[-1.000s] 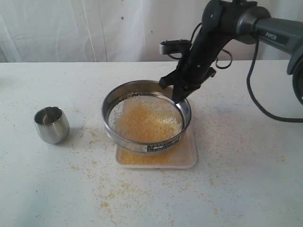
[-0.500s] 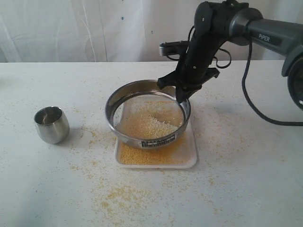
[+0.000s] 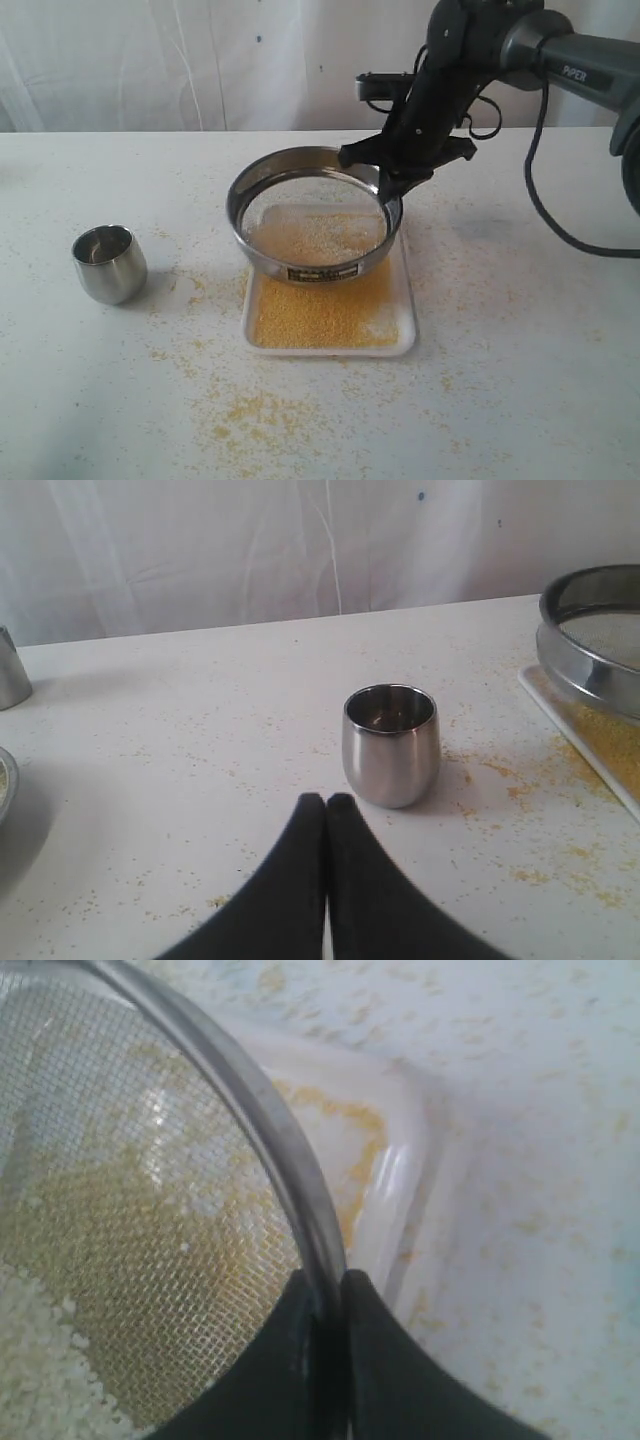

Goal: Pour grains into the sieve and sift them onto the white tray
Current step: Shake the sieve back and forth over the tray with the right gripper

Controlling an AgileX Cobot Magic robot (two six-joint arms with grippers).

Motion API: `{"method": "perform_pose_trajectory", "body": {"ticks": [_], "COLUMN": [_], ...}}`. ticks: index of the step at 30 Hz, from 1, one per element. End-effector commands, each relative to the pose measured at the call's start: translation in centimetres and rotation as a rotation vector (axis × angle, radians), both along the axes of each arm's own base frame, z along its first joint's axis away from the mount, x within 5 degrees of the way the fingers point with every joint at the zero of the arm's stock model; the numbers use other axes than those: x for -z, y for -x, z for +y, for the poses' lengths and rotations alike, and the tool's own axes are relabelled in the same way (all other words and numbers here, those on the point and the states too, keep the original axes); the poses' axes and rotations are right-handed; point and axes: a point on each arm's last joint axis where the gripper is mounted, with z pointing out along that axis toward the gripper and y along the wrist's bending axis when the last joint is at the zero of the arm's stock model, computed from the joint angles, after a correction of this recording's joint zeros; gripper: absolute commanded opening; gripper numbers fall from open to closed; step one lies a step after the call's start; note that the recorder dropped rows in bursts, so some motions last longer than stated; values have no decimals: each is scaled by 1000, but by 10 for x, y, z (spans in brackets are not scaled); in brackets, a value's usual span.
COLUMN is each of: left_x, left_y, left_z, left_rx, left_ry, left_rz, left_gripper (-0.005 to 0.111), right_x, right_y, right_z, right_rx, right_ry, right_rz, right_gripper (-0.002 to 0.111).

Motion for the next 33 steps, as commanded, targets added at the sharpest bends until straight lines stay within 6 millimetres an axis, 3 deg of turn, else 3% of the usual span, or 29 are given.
{"method": "perform_pose_trajectory", "body": {"ticks": [1, 2, 4, 5, 6, 7, 8, 9, 10, 11, 12, 13, 15, 16, 18, 19, 20, 22, 23, 25, 26, 27, 29, 32, 33], "left_x": [0, 0, 0, 0, 0, 0, 0, 0, 0, 0, 0, 0, 0, 0, 0, 0, 0, 0, 0, 0, 0, 0, 0, 0, 0], "left_y": [0, 0, 0, 0, 0, 0, 0, 0, 0, 0, 0, 0, 0, 0, 0, 0, 0, 0, 0, 0, 0, 0, 0, 0, 0], "left_z": [0, 0, 0, 0, 0, 0, 0, 0, 0, 0, 0, 0, 0, 0, 0, 0, 0, 0, 0, 0, 0, 0, 0, 0, 0], "left_rx": [-4, -4, -4, -4, -4, -4, -4, -4, -4, -4, -4, -4, -4, -4, -4, -4, -4, -4, -4, -4, -4, -4, -4, -4, -4], "left_ry": [12, 12, 12, 12, 12, 12, 12, 12, 12, 12, 12, 12, 12, 12, 12, 12, 12, 12, 12, 12, 12, 12, 12, 12, 12], "left_rz": [-8, -8, -8, -8, -8, -8, -8, -8, -8, -8, -8, -8, -8, -8, -8, -8, -8, -8, -8, -8, -8, -8, -8, -8, -8], "left_gripper": [0, 0, 0, 0, 0, 0, 0, 0, 0, 0, 0, 0, 0, 0, 0, 0, 0, 0, 0, 0, 0, 0, 0, 0, 0], "right_x": [-15, -13, -16, -17, -20, -21, -19, -19, -19, -19, -20, -20, -21, -20, -24, -25, -23, -27, -27, -29, -29, -30, -32, -33, -38], "right_y": [12, 5, -6, -1, 14, 15, 12, -3, -4, 1, 14, 15, -4, -2, 14, 15, 14, -4, -4, 12, 12, 8, 2, 11, 15], "right_z": [5, -2, -22, -15, 6, 9, 5, -11, -15, -10, 6, 8, -16, -14, 7, 11, 7, -14, -19, -2, -2, -14, -27, -4, -1], "right_rx": [-331, -218, 184, 38, -319, -381, -319, 14, 129, 9, -314, -382, 64, 78, -340, -393, -338, 48, 138, -253, -257, -87, 119, -162, -165], "right_ry": [-98, -26, 36, -3, -109, -113, -62, 17, 13, -13, -79, -75, 62, 8, -142, -154, -107, -3, -30, -157, -147, -40, 1, -154, -189], "right_rz": [13, -16, -40, -15, 8, -12, -11, -72, -56, -25, 7, -14, -87, -39, -5, -23, -10, -100, -54, 8, 6, 20, 16, 27, 28], "right_gripper": [0, 0, 0, 0, 0, 0, 0, 0, 0, 0, 0, 0, 0, 0, 0, 0, 0, 0, 0, 0, 0, 0, 0, 0, 0]}}
